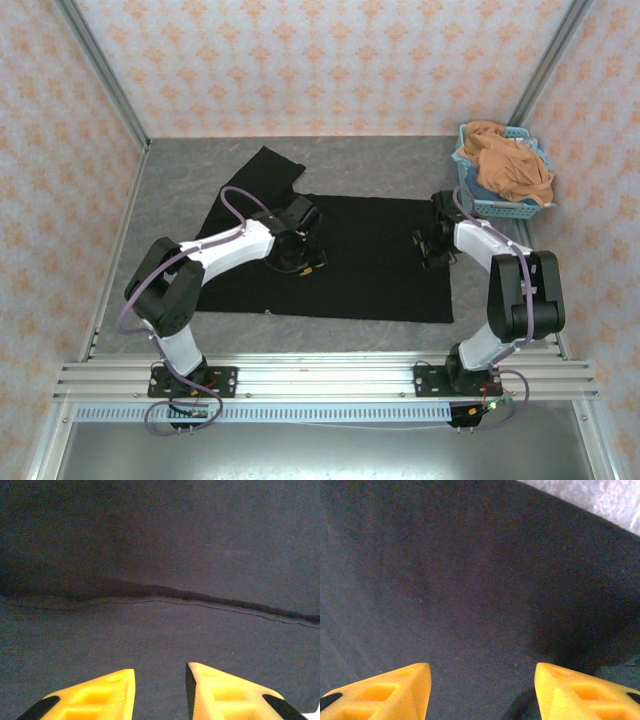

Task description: Fold and stack the t-shirts

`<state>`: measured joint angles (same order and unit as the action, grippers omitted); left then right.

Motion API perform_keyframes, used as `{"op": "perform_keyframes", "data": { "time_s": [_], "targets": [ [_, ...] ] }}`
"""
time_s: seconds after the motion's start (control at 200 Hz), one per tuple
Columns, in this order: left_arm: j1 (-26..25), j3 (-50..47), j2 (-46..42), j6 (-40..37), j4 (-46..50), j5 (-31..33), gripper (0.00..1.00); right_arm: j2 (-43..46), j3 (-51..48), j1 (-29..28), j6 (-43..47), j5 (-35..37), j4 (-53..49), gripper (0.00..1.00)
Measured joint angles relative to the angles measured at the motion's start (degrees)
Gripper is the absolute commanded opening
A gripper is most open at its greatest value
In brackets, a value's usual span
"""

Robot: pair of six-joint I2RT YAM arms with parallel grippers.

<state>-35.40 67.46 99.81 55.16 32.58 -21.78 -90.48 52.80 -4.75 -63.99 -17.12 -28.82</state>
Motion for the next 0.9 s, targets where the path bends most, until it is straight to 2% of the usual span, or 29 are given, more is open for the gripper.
{"op": "perform_keyframes", "data": {
  "time_s": [0.095,0.19,0.27,0.43,0.545,0.761,0.901],
  "targets": [
    [0.8,0.0,-0.3,-0.7,1.7,1.2,0.32,0.9,0.7,0.0,2.3,1.5,-1.0,0.53],
    [4.4,-0.9,-2.1,-1.5,3.0,1.7,0.30,4.3,0.7,-0.4,5.7,3.8,-3.4,0.49],
    [10.4,-1.9,-4.8,-2.6,5.0,3.0,0.26,8.2,0.7,-1.9,9.0,5.3,-5.6,0.44],
    [23.3,-3.1,-7.0,-5.4,9.4,5.8,0.25,12.7,-1.2,-8.1,12.4,6.0,-7.7,0.33],
    [29.4,-5.5,-7.0,-6.7,11.7,7.5,0.26,13.6,-4.4,-11.2,13.1,6.0,-9.2,0.29],
    [34.9,-9.1,-4.2,-7.0,12.6,9.7,0.25,13.4,-8.2,-11.5,13.5,6.0,-11.1,0.28],
    [37.3,-11.8,-3.4,-5.6,11.9,10.5,0.24,9.0,-8.2,-11.5,14.4,5.7,-10.9,0.27]
  ]
}}
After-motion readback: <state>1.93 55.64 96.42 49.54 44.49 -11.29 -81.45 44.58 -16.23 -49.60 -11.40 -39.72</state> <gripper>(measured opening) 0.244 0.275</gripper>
